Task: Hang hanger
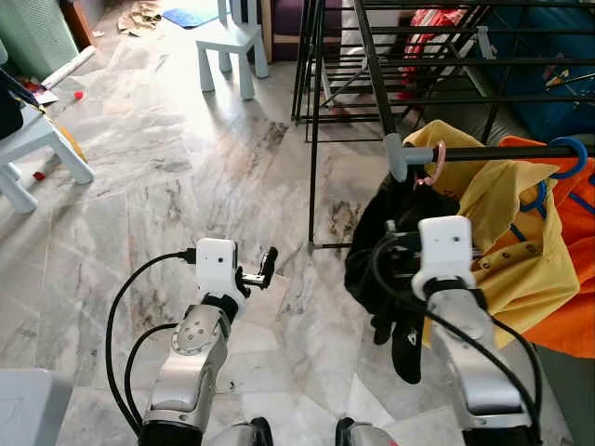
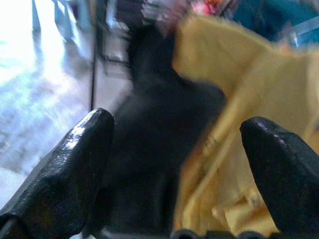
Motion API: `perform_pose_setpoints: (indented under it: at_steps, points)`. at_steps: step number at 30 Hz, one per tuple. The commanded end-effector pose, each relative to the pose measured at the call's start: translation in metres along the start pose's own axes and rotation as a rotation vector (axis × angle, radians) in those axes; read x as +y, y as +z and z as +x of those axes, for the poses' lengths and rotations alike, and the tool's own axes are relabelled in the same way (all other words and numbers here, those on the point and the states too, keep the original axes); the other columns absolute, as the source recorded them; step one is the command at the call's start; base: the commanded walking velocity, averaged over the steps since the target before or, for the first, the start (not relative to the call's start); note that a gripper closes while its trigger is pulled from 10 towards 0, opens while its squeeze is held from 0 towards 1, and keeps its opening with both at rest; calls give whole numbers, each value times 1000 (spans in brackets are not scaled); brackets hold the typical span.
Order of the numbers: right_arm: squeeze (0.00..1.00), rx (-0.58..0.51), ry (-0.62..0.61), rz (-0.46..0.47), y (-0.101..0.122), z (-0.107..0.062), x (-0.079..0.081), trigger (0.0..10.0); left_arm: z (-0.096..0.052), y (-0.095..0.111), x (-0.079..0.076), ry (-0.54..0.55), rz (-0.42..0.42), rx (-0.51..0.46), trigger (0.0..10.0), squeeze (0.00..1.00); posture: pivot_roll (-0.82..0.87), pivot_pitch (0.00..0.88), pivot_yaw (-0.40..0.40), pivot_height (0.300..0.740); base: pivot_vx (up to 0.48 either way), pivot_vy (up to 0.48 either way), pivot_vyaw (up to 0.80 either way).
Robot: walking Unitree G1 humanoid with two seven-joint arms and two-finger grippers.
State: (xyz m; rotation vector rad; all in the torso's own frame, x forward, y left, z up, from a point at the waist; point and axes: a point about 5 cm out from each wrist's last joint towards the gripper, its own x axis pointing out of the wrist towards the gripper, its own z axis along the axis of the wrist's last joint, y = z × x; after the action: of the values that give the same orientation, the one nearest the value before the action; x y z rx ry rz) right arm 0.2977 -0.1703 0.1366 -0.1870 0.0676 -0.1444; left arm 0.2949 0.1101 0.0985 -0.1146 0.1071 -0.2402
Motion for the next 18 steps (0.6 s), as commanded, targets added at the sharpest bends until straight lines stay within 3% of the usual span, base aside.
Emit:
perform_pose_setpoints:
  at_steps: [1, 5, 12, 18]
  points:
    - [0, 62, -25, 17, -10, 0, -4, 10000, -2, -6, -3, -23, -2, 21, 10000, 0, -130, 188, -4, 740, 0, 0, 0]
    - [0, 63, -41, -12, -11, 1, -6, 10000, -2, -6, -4, -39, -2, 24, 10000, 0, -130, 191, -1, 740, 0, 0, 0]
    - [0, 149, -4, 47, -24, 1, 3, 10000, -3, -7, -2, -38, 1, 29, 10000, 0, -127, 194, -1, 740, 0, 0, 0]
    - [0, 176, 18, 35, -34, 7, -1, 10000, -4, -8, -4, -53, 5, 35, 10000, 0, -125, 199, 1, 740, 0, 0, 0]
